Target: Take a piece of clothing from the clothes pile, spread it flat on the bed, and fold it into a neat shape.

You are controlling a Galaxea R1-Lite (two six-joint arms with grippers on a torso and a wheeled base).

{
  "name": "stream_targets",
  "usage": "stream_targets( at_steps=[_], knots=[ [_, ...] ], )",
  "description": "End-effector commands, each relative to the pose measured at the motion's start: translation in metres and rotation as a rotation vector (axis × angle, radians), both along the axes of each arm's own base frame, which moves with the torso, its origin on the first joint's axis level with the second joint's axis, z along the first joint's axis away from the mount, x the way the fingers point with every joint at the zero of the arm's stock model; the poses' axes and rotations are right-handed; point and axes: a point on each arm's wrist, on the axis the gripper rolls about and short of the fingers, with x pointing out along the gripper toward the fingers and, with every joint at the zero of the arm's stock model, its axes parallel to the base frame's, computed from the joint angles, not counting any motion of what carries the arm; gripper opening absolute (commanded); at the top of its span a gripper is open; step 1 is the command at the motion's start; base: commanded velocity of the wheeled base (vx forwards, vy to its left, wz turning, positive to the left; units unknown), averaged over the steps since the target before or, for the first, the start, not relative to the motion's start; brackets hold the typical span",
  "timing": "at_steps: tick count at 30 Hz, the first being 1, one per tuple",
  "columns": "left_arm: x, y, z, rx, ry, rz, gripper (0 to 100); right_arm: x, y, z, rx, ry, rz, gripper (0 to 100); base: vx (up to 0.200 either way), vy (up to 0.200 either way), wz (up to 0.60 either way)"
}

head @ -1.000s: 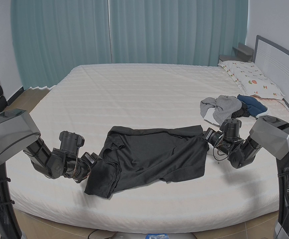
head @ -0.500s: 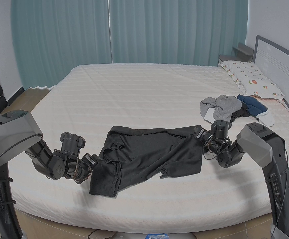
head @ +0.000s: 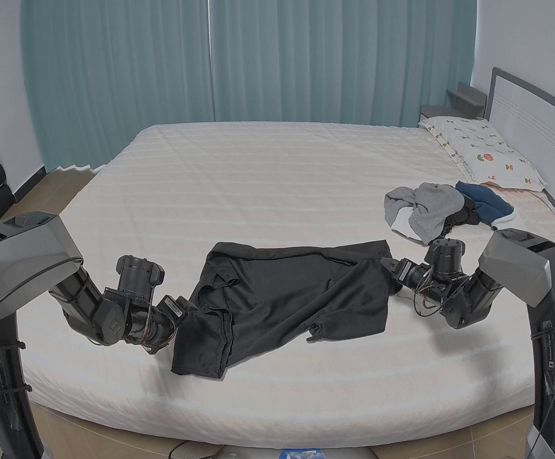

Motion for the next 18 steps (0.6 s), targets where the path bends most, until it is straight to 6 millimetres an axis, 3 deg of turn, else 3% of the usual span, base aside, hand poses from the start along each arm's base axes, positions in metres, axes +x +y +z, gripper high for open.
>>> stream_targets(
  at_steps=[1,4,8,18],
  knots=[
    [0.000,0.001,-0.002,0.001,0.005,0.003,100,-0.035,-0.008,0.032,0.023,0.033,0.042,100,0.000,0.000,0.00],
    [0.000,0.000,-0.002,0.001,0.005,0.001,100,-0.049,-0.003,0.026,0.030,0.079,0.088,100,0.000,0.000,0.00],
    [0.000,0.001,-0.002,0.001,0.007,0.003,100,-0.071,0.010,0.003,0.035,0.156,0.164,100,0.000,0.000,0.00],
    [0.001,0.004,-0.001,0.001,0.003,0.012,100,-0.077,0.027,-0.023,0.022,0.221,0.210,100,0.000,0.000,0.00]
  ],
)
